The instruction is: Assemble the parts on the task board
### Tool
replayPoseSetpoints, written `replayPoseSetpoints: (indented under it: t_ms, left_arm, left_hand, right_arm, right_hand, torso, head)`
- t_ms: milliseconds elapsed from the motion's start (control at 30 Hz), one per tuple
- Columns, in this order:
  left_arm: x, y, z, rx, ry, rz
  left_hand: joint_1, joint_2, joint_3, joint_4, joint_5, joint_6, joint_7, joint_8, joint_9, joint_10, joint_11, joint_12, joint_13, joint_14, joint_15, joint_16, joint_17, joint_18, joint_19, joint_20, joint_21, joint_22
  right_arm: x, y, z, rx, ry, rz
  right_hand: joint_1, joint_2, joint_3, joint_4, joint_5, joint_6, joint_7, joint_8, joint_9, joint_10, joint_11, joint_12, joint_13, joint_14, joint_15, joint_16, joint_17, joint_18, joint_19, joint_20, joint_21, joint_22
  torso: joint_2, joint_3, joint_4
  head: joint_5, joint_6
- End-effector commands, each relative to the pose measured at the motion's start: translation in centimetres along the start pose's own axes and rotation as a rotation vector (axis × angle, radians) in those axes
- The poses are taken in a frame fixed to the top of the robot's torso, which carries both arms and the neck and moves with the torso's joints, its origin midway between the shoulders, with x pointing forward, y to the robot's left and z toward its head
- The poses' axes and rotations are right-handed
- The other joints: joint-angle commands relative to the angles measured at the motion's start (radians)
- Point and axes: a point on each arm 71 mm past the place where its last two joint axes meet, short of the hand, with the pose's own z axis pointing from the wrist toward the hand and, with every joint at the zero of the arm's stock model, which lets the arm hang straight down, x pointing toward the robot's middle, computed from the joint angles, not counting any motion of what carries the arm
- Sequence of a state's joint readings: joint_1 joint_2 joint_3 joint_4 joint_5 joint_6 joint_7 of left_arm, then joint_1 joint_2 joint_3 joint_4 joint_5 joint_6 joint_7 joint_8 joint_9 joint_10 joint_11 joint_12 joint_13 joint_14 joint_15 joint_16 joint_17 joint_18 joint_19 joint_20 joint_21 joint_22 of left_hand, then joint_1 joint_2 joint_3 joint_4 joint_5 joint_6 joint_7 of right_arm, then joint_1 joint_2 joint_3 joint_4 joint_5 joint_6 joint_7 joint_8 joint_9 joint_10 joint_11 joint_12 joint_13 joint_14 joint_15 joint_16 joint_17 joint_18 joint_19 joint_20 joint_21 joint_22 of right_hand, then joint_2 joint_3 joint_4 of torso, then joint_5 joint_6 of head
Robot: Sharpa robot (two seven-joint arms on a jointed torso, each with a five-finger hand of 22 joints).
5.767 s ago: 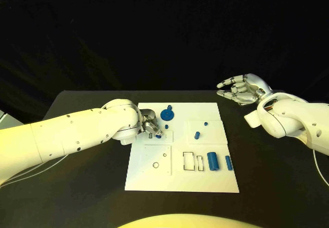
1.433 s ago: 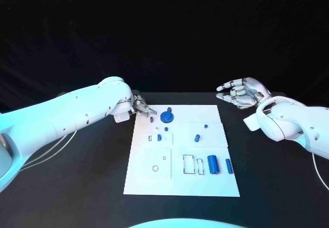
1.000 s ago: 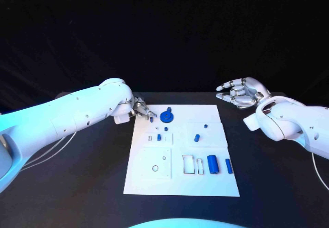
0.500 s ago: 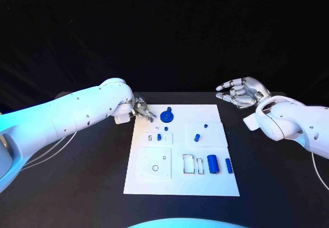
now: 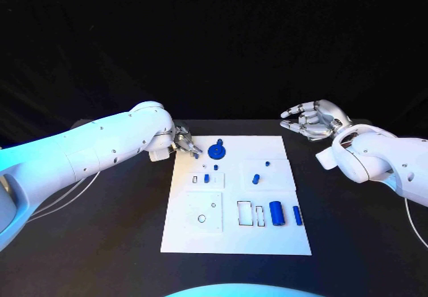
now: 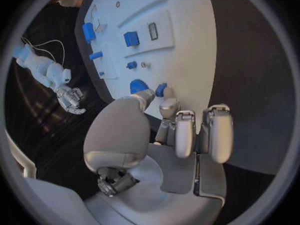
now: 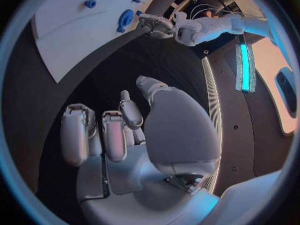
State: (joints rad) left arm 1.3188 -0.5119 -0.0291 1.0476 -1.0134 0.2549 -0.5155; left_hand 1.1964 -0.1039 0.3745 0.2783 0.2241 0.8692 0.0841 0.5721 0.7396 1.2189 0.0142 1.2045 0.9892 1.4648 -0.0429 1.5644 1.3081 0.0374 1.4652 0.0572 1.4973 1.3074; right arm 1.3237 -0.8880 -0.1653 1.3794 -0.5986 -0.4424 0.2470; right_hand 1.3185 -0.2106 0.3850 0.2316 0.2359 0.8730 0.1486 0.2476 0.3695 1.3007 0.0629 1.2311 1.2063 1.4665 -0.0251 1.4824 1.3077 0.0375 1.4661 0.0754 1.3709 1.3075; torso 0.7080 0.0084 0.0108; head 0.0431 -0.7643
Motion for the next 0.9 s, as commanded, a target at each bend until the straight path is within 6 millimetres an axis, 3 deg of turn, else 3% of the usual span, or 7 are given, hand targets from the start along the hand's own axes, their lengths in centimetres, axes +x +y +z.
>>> replayPoseSetpoints:
  t_ms: [33, 267, 400, 633, 733, 833, 900]
  left_arm:
    - [0.16, -0.36, 0.00, 0.019, 0.012, -0.002]
    - [0.29, -0.45, 0.02, 0.024, 0.026, 0.001]
    - [0.33, -0.43, 0.03, 0.025, 0.032, -0.001]
    - [0.22, -0.20, -0.04, 0.025, 0.021, -0.011]
    - [0.10, 0.00, -0.15, 0.025, 0.006, -0.023]
    - [0.01, 0.22, -0.33, 0.029, -0.006, -0.044]
    - [0.02, 0.35, -0.51, 0.035, -0.007, -0.062]
  left_hand:
    - [0.018, 0.002, 0.012, -0.002, -0.001, 0.003, -0.005, 0.008, 0.001, 0.001, -0.006, 0.004, 0.000, 0.106, -0.008, 0.006, 0.263, 0.002, 0.007, 0.000, -0.007, 0.092]
    - [0.061, 0.015, 0.046, -0.015, -0.001, -0.001, -0.008, 0.011, 0.003, 0.001, -0.010, 0.003, -0.002, 0.106, -0.011, 0.006, 0.263, 0.002, 0.008, -0.002, -0.006, 0.094]
    - [0.103, 0.015, 0.108, -0.042, 0.001, -0.008, -0.009, 0.016, 0.005, 0.000, -0.012, 0.001, -0.006, 0.106, -0.013, 0.006, 0.263, 0.002, 0.008, -0.004, -0.007, 0.094]
    - [0.102, -0.019, 0.300, -0.112, 0.006, -0.021, -0.002, 0.044, 0.023, 0.008, -0.010, -0.001, -0.010, 0.106, -0.011, 0.006, 0.263, 0.002, 0.008, -0.002, -0.007, 0.095]
    - [0.061, -0.045, 0.425, -0.173, 0.019, -0.013, -0.003, 0.066, 0.037, 0.027, -0.009, 0.011, 0.007, 0.105, -0.012, 0.005, 0.260, 0.001, 0.010, 0.000, -0.006, 0.099]
    - [0.037, -0.052, 0.457, -0.192, 0.024, -0.009, -0.003, 0.072, 0.041, 0.034, -0.010, 0.015, 0.012, 0.105, -0.012, 0.005, 0.260, 0.000, 0.012, -0.002, -0.005, 0.102]
    - [0.017, -0.060, 0.483, -0.210, 0.052, -0.001, -0.006, 0.080, 0.044, 0.047, -0.012, 0.027, 0.027, 0.103, -0.014, 0.002, 0.255, 0.000, 0.015, -0.003, -0.002, 0.107]
  right_arm:
    - [0.11, 0.12, 0.01, -0.014, 0.008, -0.004]
    - [0.14, 0.15, 0.02, -0.015, 0.008, -0.004]
    - [0.14, 0.17, 0.01, -0.016, 0.007, -0.004]
    - [0.08, 0.20, -0.06, -0.020, 0.002, -0.005]
    - [0.08, 0.20, -0.07, -0.020, 0.002, -0.005]
    - [0.04, 0.18, -0.11, -0.019, 0.002, -0.005]
    - [0.00, 0.15, -0.14, -0.019, 0.001, -0.005]
  right_hand:
    - [0.000, 0.001, -0.002, 0.000, -0.004, -0.006, 0.002, -0.005, -0.001, -0.004, -0.001, -0.003, 0.001, 0.070, 0.008, -0.003, 0.131, 0.011, 0.040, 0.005, -0.006, 0.082]
    - [0.000, 0.001, -0.002, 0.000, -0.004, -0.006, 0.002, -0.005, -0.001, -0.003, -0.001, -0.002, 0.002, 0.070, 0.008, -0.003, 0.131, 0.011, 0.040, 0.005, -0.005, 0.083]
    - [0.000, 0.001, -0.002, 0.000, -0.003, -0.005, 0.002, -0.005, -0.001, -0.002, -0.001, -0.001, 0.003, 0.070, 0.007, -0.003, 0.131, 0.011, 0.041, 0.005, -0.005, 0.083]
    - [0.001, 0.002, -0.001, 0.000, 0.001, -0.005, 0.001, -0.005, -0.001, -0.001, -0.001, 0.000, 0.004, 0.070, 0.007, -0.003, 0.131, 0.011, 0.041, 0.005, -0.005, 0.083]
    - [0.004, 0.004, 0.001, -0.001, 0.031, -0.004, 0.002, -0.005, -0.001, 0.000, -0.001, -0.003, 0.003, 0.070, 0.007, -0.004, 0.131, 0.011, 0.041, 0.005, -0.005, 0.083]
    - [0.004, 0.004, 0.002, -0.001, 0.034, -0.004, 0.002, -0.005, -0.002, 0.001, -0.001, -0.002, 0.004, 0.070, 0.007, -0.004, 0.130, 0.011, 0.041, 0.005, -0.006, 0.082]
    - [0.004, 0.004, 0.002, -0.001, 0.034, -0.004, 0.002, -0.005, -0.002, 0.001, -0.001, -0.002, 0.004, 0.070, 0.007, -0.004, 0.130, 0.011, 0.041, 0.005, -0.006, 0.082]
  torso:
    - [0.000, -0.0003, 0.0003]
    - [0.000, 0.0002, -0.0002]
    - [0.000, 0.0001, 0.0004]
    - [-0.001, 0.0003, 0.0009]
    - [-0.001, 0.0000, 0.0006]
    - [-0.002, 0.0005, 0.0014]
    - [-0.002, 0.0007, 0.0020]
  head:
    - [0.000, -0.001]
    - [0.001, -0.001]
    - [0.000, -0.002]
    - [0.006, -0.002]
    - [0.006, -0.002]
    - [0.007, -0.001]
    - [0.008, -0.001]
